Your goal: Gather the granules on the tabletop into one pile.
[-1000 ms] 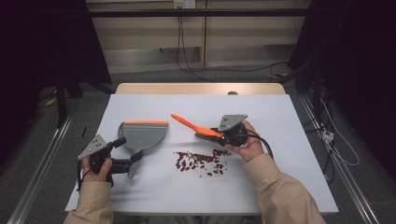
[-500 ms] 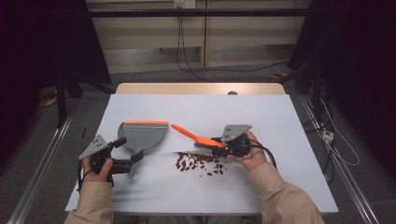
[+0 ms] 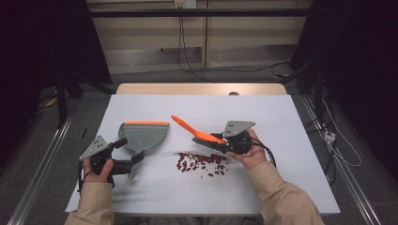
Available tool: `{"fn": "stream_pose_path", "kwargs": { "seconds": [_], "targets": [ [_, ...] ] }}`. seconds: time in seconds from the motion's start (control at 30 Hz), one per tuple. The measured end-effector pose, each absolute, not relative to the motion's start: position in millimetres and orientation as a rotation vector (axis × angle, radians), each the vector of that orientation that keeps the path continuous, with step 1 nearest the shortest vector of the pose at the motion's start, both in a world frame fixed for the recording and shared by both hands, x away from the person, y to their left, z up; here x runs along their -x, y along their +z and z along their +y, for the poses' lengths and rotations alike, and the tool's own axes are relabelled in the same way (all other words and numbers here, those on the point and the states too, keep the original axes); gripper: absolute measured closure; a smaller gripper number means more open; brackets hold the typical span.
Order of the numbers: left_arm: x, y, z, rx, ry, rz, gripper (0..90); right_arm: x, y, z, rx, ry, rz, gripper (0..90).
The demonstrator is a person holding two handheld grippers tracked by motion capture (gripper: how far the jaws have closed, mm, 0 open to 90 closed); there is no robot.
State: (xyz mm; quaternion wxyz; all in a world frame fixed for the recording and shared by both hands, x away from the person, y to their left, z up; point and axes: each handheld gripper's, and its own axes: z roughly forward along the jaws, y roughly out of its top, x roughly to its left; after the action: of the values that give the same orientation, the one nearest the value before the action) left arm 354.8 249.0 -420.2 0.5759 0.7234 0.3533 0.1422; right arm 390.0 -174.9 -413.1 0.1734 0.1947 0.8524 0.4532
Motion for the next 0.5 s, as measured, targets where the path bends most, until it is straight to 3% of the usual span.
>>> {"fn": "stream_pose_path", "kwargs": {
  "seconds": [0.5],
  "targets": [
    [-355,-420,249,-1.69,0.331,0.829,3.9,-385,-404,-149,-1.032,1.504,2.214,71.3]
  ]
}}
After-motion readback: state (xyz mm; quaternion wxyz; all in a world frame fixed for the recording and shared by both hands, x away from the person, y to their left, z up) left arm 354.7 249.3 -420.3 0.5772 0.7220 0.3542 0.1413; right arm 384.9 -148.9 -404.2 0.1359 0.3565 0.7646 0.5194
